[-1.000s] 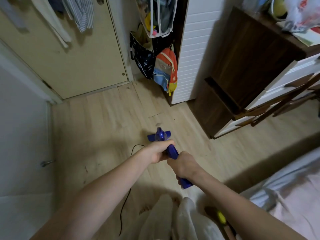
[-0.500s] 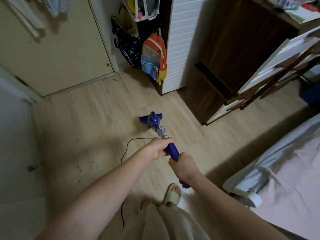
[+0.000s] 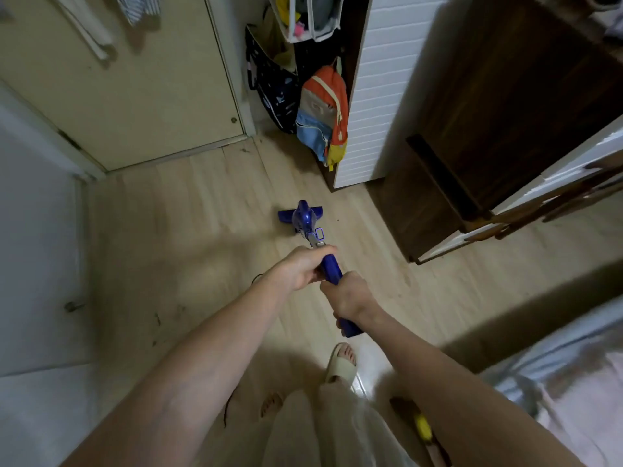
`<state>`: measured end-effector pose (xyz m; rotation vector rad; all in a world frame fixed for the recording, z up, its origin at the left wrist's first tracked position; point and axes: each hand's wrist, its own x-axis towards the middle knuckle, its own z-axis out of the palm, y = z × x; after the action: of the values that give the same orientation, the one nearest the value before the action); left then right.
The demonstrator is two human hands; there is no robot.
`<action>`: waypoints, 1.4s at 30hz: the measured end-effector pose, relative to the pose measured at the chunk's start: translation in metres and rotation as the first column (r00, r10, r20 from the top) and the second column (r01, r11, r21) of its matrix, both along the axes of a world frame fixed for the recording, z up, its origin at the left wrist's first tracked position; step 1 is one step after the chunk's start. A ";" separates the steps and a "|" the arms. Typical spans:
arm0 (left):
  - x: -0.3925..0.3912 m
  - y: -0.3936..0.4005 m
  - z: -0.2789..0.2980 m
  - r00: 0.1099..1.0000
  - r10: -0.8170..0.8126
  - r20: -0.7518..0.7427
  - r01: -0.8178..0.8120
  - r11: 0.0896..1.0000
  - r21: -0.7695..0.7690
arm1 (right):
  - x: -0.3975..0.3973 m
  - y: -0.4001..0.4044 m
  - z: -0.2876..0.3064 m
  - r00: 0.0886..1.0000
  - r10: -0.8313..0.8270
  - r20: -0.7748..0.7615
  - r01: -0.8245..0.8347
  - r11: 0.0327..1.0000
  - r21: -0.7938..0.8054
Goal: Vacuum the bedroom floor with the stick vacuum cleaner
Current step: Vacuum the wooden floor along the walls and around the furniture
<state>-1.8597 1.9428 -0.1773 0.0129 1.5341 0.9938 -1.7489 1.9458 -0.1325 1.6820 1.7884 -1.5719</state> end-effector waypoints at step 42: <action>0.115 -0.064 0.054 0.935 -0.093 0.344 0.113 0.993 -0.039 | 0.127 -0.048 0.086 0.987 0.125 0.098 -0.118 0.990 -0.076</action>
<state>-1.7450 1.8793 -0.1228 -0.1139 1.2288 0.8190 -1.6219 1.8980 -0.0463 1.5609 1.7303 -1.4525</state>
